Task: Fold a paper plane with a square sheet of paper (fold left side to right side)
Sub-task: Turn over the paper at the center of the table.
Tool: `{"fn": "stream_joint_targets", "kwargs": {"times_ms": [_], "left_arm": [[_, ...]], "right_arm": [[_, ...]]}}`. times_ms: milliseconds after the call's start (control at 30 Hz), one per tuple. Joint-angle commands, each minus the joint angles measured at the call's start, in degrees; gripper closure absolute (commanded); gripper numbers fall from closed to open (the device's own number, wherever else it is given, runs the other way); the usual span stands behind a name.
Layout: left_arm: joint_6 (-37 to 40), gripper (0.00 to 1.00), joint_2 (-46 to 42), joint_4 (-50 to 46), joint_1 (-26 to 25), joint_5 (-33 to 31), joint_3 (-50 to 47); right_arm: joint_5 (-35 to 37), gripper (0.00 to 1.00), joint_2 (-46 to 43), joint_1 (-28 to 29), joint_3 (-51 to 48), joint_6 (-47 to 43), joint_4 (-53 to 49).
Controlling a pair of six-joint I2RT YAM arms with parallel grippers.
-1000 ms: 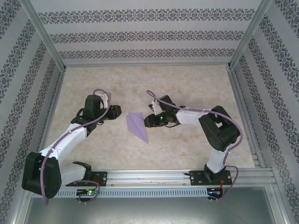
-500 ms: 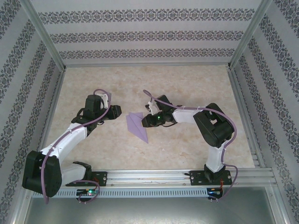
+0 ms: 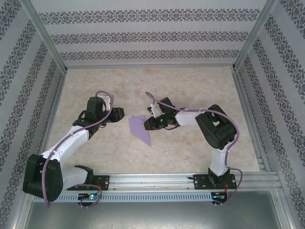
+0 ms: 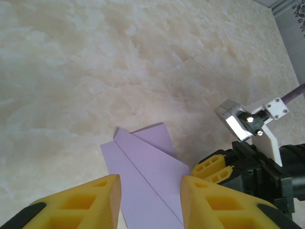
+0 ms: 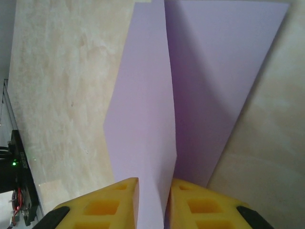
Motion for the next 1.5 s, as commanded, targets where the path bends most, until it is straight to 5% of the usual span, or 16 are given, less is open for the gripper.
{"fn": "stream_joint_targets", "kwargs": {"times_ms": [0,267,400,767,1133,1467], "left_arm": [[0.29,0.62,-1.15,1.37,0.85,1.34,1.58],[-1.30,0.60,-1.56,3.33,0.99,5.45,1.80],[-4.27,0.57,-1.22,7.77,1.41,11.72,1.61],[-27.79,0.54,5.81,37.52,2.60,32.97,1.14],[-45.40,0.53,17.76,64.77,-0.83,36.35,3.13],[-41.93,0.53,21.36,59.62,-3.92,36.43,6.06]], "right_arm": [[-1.05,0.80,0.83,0.15,0.87,0.38,1.21],[-1.53,1.00,-6.19,-1.69,-2.36,1.99,3.77],[-2.10,1.00,-11.98,-3.76,-5.31,2.51,5.78],[-6.95,1.00,-24.54,-12.23,-11.08,12.60,23.34],[-7.58,1.00,-29.03,-12.55,-10.57,17.68,27.55],[-8.38,1.00,-28.27,-10.94,-10.17,20.35,30.22]]}}
